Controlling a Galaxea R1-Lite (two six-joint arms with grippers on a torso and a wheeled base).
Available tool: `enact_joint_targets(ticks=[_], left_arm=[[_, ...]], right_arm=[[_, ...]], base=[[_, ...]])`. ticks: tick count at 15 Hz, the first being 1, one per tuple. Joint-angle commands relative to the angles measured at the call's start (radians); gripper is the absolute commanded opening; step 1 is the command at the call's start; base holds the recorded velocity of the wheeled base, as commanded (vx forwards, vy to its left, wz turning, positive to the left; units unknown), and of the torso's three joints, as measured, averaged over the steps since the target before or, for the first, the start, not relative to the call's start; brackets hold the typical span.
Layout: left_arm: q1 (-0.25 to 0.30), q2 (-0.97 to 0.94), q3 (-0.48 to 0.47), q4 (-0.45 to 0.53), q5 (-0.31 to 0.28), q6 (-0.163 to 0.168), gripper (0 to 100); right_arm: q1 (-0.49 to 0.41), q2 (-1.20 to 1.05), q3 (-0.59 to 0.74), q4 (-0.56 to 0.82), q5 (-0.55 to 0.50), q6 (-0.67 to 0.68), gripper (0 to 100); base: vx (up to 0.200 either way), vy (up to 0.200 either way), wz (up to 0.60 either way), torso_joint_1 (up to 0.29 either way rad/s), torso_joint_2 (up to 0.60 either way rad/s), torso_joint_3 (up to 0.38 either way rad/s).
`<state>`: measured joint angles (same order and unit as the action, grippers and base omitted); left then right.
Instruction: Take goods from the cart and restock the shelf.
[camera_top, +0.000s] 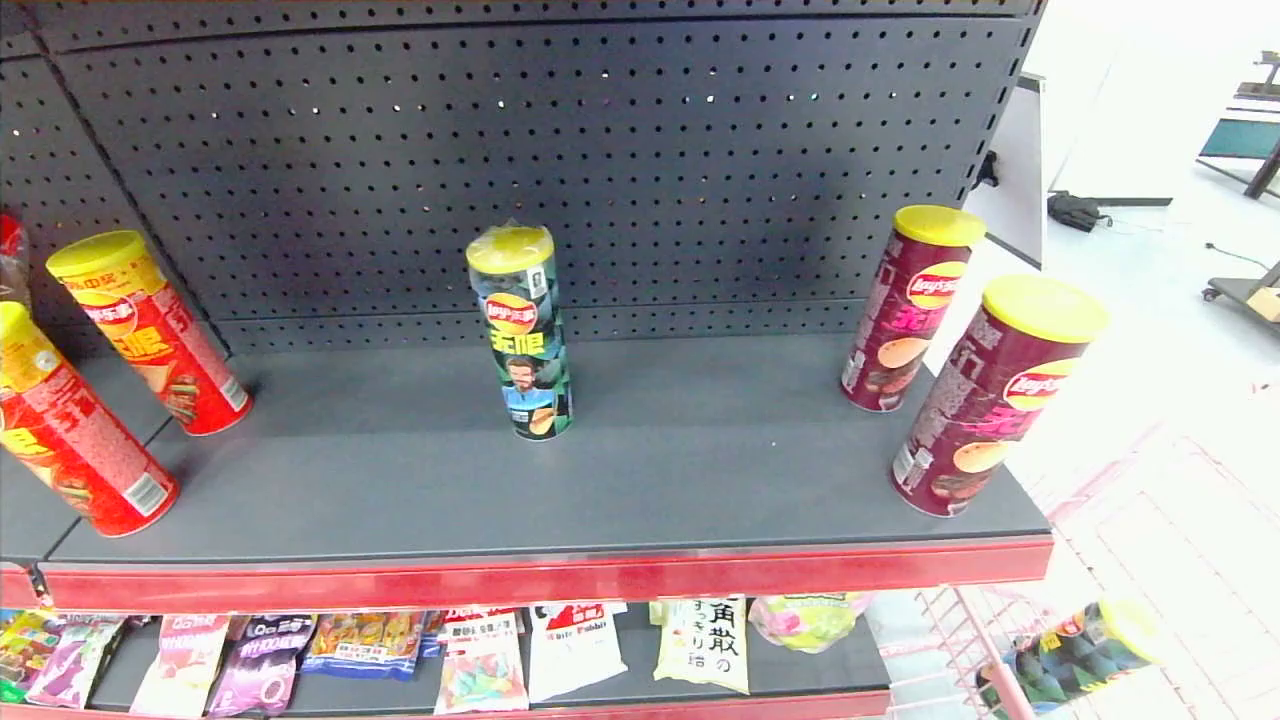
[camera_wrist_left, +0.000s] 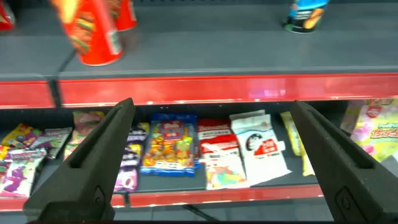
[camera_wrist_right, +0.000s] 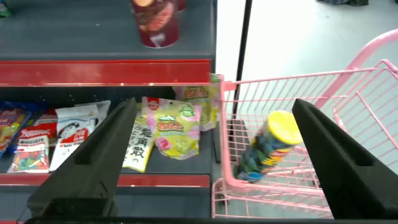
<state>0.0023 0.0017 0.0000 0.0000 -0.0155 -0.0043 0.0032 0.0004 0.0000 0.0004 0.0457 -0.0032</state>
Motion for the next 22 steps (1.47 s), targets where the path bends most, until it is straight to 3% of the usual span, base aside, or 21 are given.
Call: enact_joint_targets(ticks=[1,4,13,22], left_arm=[[0.001,0.0,0.0,0.0,0.0,0.0,100],[0.001,0.001,0.0,0.0,0.0,0.0,100],[0.001,0.001,0.0,0.0,-0.001,0.0,100],[0.001,0.001,0.0,0.0,0.0,0.0,100]], right_arm=[[0.0,0.001,0.0,0.0,0.0,0.0,100],[0.0,0.001,0.0,0.0,-0.001,0.002,100],[0.0,0.001,0.0,0.0,-0.001,0.003,100],[0.0,0.001,0.0,0.0,-0.003,0.006,100]], base=[[0.0,-0.2,0.0,0.002,0.0,0.002],[0.0,0.0,0.0,0.0,0.0,0.0],[0.0,0.0,-0.6,0.002,0.0,0.001],[0.0,0.0,0.0,-0.022,0.05,0.029]])
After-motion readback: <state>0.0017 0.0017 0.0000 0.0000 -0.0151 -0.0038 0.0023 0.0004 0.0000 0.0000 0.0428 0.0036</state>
